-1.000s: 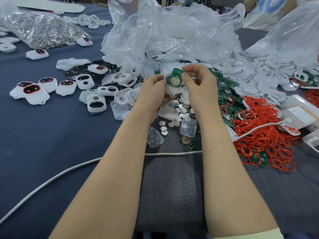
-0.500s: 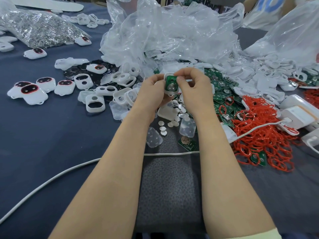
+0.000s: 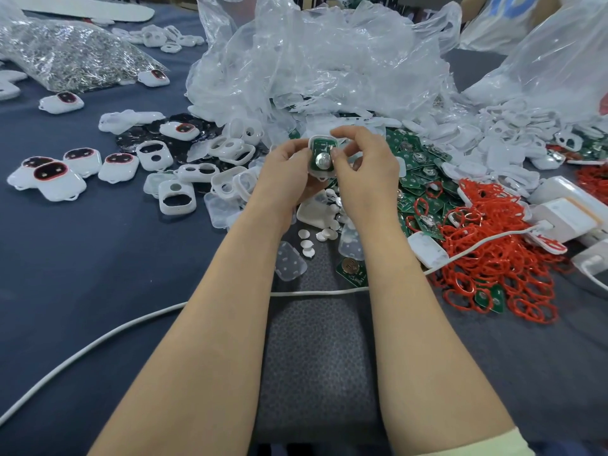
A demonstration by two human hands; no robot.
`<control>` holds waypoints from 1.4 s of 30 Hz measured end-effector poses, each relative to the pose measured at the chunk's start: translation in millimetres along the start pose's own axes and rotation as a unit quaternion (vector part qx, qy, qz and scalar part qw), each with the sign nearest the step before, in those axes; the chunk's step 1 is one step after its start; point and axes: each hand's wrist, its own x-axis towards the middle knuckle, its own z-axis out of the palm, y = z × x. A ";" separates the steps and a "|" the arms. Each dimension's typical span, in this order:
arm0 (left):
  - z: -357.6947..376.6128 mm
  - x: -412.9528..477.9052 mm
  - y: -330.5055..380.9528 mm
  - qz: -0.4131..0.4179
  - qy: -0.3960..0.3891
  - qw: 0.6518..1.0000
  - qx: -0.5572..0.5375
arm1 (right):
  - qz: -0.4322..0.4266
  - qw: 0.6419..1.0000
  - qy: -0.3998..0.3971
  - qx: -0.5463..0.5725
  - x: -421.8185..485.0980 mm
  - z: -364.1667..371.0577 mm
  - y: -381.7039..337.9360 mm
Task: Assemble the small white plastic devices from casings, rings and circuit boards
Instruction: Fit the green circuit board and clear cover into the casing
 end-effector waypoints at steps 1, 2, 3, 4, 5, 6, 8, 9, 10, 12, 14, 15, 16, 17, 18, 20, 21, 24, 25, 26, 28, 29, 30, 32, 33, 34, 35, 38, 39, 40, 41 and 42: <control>-0.1 0.5 -0.1 -0.001 0.004 1.000 -0.001 | 0.000 1.000 0.000 0.002 -0.5 0.3 -0.1; -0.2 1.1 -0.4 -0.003 0.008 1.000 0.000 | -0.001 1.000 0.000 0.003 -0.9 0.5 -0.2; -0.4 1.8 -1.0 -0.003 0.011 1.000 0.005 | -0.003 1.000 -0.002 0.003 -1.1 0.5 -0.3; -0.5 2.3 -1.9 0.000 0.010 1.000 0.012 | -0.005 1.000 -0.004 0.000 -1.0 0.6 -0.2; -0.9 2.5 -2.6 0.008 0.008 1.000 0.026 | -0.006 1.000 -0.007 -0.003 -0.9 0.8 -0.2; -1.4 2.4 -3.1 0.018 0.005 0.999 0.041 | -0.006 1.000 -0.010 -0.003 -0.8 1.1 -0.2; -2.2 1.4 -3.7 0.036 0.000 0.998 0.053 | -0.007 1.000 -0.015 0.000 -0.5 1.7 -0.4; -2.7 1.0 -3.7 0.041 -0.003 0.998 0.051 | -0.007 1.000 -0.016 0.005 -0.5 2.2 -0.3; -3.1 0.7 -3.9 0.045 -0.005 0.998 0.047 | -0.005 1.000 -0.014 0.013 -0.5 2.3 -0.3; -3.4 0.5 -3.7 0.051 -0.007 0.998 0.044 | -0.001 0.999 -0.008 0.031 -1.0 2.3 -0.8; -2.6 0.1 -3.6 0.057 -0.007 0.997 0.050 | -0.001 0.999 0.002 0.036 -0.8 1.9 -0.8; -2.1 -0.1 -3.6 0.060 -0.006 0.997 0.054 | 0.000 0.999 0.006 0.036 -0.6 1.6 -0.7; -1.7 -0.2 -3.6 0.063 -0.004 0.996 0.059 | 0.002 0.999 0.010 0.037 -0.5 1.5 -0.6; -1.7 -0.4 -3.5 0.067 -0.004 0.996 0.065 | 0.005 0.999 0.012 0.040 -0.3 1.3 -0.6; -1.6 -0.4 -3.4 0.070 -0.004 0.995 0.070 | 0.007 0.999 0.012 0.045 -0.1 1.3 -0.5; -1.6 -1.0 -2.9 0.071 -0.004 0.995 0.070 | 0.015 0.998 0.007 0.055 0.2 0.8 -0.1; -1.4 -1.5 -2.8 0.071 -0.003 0.995 0.069 | 0.020 0.998 0.003 0.062 0.4 0.6 0.4; -0.9 -2.7 -3.0 0.077 0.005 0.994 0.072 | 0.027 0.997 -0.005 0.077 1.2 -0.1 2.3; -1.1 -2.4 -3.1 0.080 0.013 0.994 0.072 | 0.027 0.997 -0.008 0.079 1.3 -0.1 2.6; -1.4 -1.9 -3.3 0.081 0.022 0.994 0.075 | 0.027 0.996 -0.011 0.081 1.5 -0.2 2.6; -2.2 -0.9 -3.5 0.083 0.036 0.992 0.090 | 0.029 0.995 -0.017 0.090 1.6 0.1 2.5; -2.4 -0.7 -3.5 0.085 0.038 0.991 0.097 | 0.031 0.995 -0.019 0.094 1.8 0.2 2.5; -2.6 -0.5 -3.7 0.085 0.036 0.991 0.099 | 0.035 0.994 -0.020 0.098 1.9 0.3 2.5; -2.7 -1.0 -4.0 0.089 0.025 0.990 0.106 | 0.044 0.993 -0.020 0.104 1.7 1.0 2.9; -2.9 -1.0 -4.4 0.090 0.020 0.990 0.110 | 0.048 0.993 -0.019 0.105 1.7 1.2 3.4; -2.9 -0.9 -4.8 0.091 0.015 0.989 0.114 | 0.052 0.993 -0.018 0.106 1.9 1.6 3.9; -3.0 -0.9 -4.8 0.092 0.012 0.989 0.118 | 0.055 0.993 -0.017 0.107 2.3 2.0 4.4; -3.0 -0.2 -5.7 0.092 0.009 0.988 0.121 | 0.059 0.992 -0.017 0.106 3.3 3.4 5.9; -2.9 0.3 -5.8 0.091 0.011 0.988 0.120 | 0.060 0.992 -0.018 0.106 3.4 4.0 6.4; -2.9 0.9 -6.1 0.089 0.016 0.989 0.120 | 0.060 0.992 -0.021 0.107 3.6 4.4 7.0; -2.9 1.4 -6.4 0.088 0.022 0.989 0.117 | 0.060 0.992 -0.027 0.107 3.6 4.5 7.5; -2.8 2.0 -6.5 0.087 0.029 0.989 0.113 | 0.060 0.992 -0.035 0.108 3.8 4.4 7.8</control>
